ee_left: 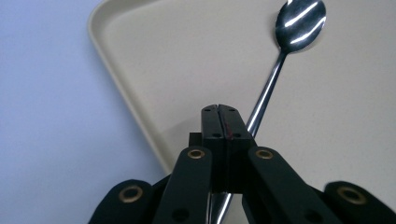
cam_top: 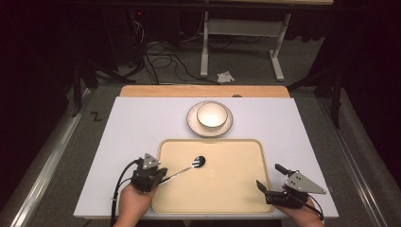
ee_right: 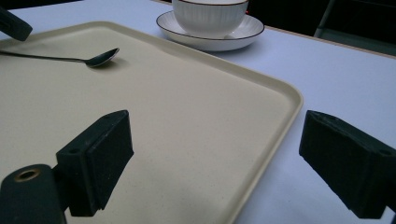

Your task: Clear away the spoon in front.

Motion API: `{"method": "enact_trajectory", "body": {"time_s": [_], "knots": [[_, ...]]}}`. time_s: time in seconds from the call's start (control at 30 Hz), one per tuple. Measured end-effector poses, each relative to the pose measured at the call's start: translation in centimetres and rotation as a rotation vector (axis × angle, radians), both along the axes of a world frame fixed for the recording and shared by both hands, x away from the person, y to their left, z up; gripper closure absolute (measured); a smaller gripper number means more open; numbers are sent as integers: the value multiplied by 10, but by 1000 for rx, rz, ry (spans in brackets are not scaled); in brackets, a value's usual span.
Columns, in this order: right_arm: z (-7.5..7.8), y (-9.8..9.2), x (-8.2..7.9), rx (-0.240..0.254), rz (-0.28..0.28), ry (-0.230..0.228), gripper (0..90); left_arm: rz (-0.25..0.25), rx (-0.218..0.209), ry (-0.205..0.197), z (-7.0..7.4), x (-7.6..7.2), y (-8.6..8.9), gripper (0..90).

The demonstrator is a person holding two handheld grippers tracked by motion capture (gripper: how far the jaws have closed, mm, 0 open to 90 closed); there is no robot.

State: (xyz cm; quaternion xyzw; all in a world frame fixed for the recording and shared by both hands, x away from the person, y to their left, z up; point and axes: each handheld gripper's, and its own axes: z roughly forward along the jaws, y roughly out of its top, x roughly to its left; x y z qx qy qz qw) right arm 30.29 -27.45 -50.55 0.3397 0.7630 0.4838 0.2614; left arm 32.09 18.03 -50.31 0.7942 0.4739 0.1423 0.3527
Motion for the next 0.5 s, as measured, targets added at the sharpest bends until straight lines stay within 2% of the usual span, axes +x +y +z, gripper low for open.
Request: {"method": "enact_trajectory", "body": {"time_s": [0.1,0.2,0.27,0.5], "knots": [[1,1,0,-5,3,-4,105,21,-36,4,-3,-2,8,900],[1,2,-1,-1,-2,0,105,14,-29,16,-5,-2,8,900],[1,1,0,-4,3,-4,104,-1,-2,31,-8,-2,4,900],[1,0,0,3,1,-5,105,-44,14,46,-9,-7,-8,900]]}}
